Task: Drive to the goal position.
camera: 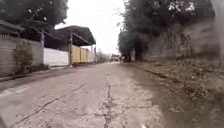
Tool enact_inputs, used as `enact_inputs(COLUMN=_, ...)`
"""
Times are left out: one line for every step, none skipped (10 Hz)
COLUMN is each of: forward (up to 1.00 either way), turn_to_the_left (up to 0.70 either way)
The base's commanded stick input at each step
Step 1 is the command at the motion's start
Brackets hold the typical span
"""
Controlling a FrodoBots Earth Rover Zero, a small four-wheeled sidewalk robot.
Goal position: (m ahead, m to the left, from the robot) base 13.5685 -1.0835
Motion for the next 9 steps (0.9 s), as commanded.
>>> enact_inputs(forward=0.85, turn_to_the_left=0.00)
enact_inputs(forward=0.85, turn_to_the_left=0.00)
enact_inputs(forward=0.85, turn_to_the_left=0.00)
enact_inputs(forward=0.85, turn_to_the_left=-0.03)
enact_inputs(forward=0.85, turn_to_the_left=-0.30)
enact_inputs(forward=0.85, turn_to_the_left=-0.17)
enact_inputs(forward=0.85, turn_to_the_left=-0.04)
enact_inputs(forward=0.85, turn_to_the_left=0.00)
enact_inputs(forward=0.85, turn_to_the_left=0.00)
